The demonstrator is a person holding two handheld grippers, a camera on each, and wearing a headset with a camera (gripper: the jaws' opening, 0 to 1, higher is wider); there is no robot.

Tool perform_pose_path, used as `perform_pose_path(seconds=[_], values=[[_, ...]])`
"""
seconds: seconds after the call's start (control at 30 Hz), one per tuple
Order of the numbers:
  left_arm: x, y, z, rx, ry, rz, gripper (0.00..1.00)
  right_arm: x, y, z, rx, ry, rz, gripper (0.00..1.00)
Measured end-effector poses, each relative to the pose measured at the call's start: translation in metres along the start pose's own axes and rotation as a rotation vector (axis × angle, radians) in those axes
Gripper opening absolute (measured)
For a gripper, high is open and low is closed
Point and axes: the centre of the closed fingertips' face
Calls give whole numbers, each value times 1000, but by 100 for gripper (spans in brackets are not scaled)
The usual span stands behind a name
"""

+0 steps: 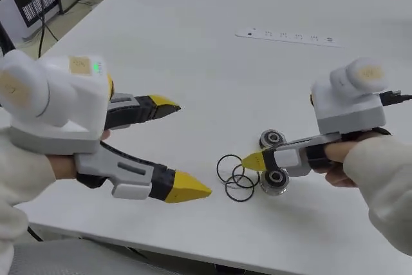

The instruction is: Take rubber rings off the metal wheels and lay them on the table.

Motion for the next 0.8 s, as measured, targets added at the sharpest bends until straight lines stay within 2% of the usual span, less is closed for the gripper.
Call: perform_pose_path(seconds=[0.27,0.37,0.63,0.8], values=[[0,-1,0,-19,-13,2,86,3,-4,-7,22,24,-25,0],[1,-3,-3,-18,-2,-4,86,3,-5,-7,24,23,-33,0],[0,-2,-3,-20,-2,0,86,2,-3,-5,-8,29,-49,0],[0,-2,-3,-23,-2,-1,86,1,-6,-4,-31,35,-64,5]])
Point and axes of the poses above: the centre of the closed fingertips' face, and the gripper's own axes: x roughly forward along the fingers, y roughly to its left, z roughly out of its top, and after that the axes turned 9 degrees about -x, right-handed
